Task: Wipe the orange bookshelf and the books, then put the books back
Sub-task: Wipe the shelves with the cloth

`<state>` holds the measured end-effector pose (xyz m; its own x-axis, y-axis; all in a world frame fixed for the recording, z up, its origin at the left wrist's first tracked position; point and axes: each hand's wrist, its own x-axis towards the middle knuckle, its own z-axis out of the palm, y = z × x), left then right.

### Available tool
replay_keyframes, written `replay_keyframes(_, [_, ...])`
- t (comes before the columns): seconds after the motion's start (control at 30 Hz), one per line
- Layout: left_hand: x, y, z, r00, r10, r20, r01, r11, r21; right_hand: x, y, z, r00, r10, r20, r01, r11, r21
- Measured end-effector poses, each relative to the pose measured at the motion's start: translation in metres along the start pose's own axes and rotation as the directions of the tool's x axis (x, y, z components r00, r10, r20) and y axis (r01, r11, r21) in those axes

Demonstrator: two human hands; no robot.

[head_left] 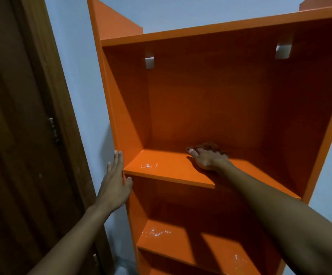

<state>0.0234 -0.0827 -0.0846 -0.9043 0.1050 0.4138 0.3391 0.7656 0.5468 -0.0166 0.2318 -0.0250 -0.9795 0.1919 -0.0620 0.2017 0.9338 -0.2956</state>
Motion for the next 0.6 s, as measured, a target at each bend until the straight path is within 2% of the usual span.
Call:
replay_keyframes(0.07, [-0.001,0.001,-0.002,1.000,-0.014,0.017,0.014,1.000,0.003,0.007,-0.012,0.002,0.995,-0.076,0.068,0.079,0.996,-0.043])
replay_keyframes(0.2, [-0.002,0.004,-0.009,0.999,-0.030,0.029,0.030,1.000,0.000,0.006,-0.050,0.017,0.952,-0.285,0.111,0.294,0.953,-0.076])
replay_keyframes(0.33, [-0.003,0.004,-0.015,0.998,-0.052,0.035,0.051,0.998,0.033,-0.012,-0.085,0.049,0.858,-0.511,0.051,0.512,0.844,-0.160])
replay_keyframes(0.43, [-0.006,0.004,-0.020,0.997,-0.074,0.037,0.074,0.997,0.021,-0.038,-0.091,0.062,0.725,-0.682,-0.100,0.683,0.730,-0.034])
replay_keyframes(0.53, [-0.006,0.001,-0.024,0.997,-0.069,0.037,0.067,0.995,0.068,-0.057,-0.092,0.060,0.524,-0.845,-0.112,0.852,0.522,0.043])
replay_keyframes(0.57, [-0.005,0.002,-0.026,0.997,-0.065,0.044,0.061,0.995,0.081,-0.059,-0.092,0.054,0.476,-0.873,-0.108,0.879,0.472,0.065])
replay_keyframes(0.6, [-0.004,0.002,-0.027,0.997,-0.061,0.054,0.056,0.994,0.090,-0.058,-0.090,0.048,0.458,-0.880,-0.128,0.889,0.449,0.093])
